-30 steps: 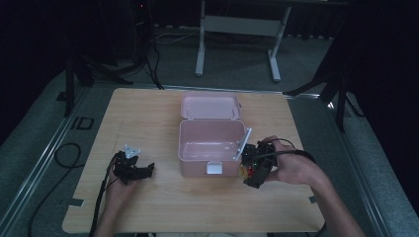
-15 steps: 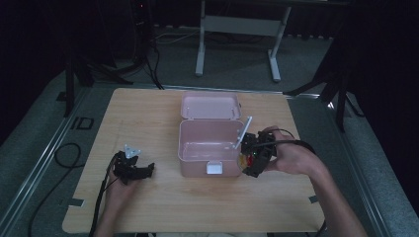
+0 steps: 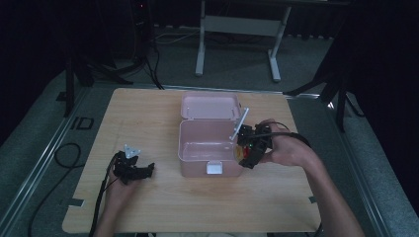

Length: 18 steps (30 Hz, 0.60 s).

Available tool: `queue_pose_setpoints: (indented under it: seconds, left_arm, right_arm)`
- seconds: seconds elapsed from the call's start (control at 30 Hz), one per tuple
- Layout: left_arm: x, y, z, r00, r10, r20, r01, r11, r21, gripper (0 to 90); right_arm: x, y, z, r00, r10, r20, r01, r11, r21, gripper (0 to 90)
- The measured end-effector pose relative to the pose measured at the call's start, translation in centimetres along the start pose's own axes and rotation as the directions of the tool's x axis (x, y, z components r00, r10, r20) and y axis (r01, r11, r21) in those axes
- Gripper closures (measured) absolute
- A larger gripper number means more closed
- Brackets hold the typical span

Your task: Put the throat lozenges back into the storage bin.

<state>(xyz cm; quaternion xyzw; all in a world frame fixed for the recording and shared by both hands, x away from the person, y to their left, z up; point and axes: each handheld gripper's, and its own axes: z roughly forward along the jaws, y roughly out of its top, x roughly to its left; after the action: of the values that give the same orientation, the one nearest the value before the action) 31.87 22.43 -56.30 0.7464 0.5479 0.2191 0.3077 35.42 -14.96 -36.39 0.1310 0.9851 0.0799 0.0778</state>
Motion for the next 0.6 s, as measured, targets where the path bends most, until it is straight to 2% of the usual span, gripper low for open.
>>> queue_pose_setpoints:
  seconds: [0.23, 0.6]
  left_arm:
    - [0.0, 0.0, 0.0, 1.0, 0.001, 0.001, -0.001, 1.0, 0.0, 14.0]
    - [0.0, 0.0, 0.0, 1.0, 0.001, 0.001, -0.001, 1.0, 0.001, 14.0]
  right_arm:
    - [-0.4, 0.6, 0.1, 1.0, 0.008, 0.002, -0.008, 1.0, 0.0, 20.1]
    - [-1.4, 1.3, 0.9, 0.9996, 0.02, -0.021, -0.02, 1.0, 0.009, 20.1]
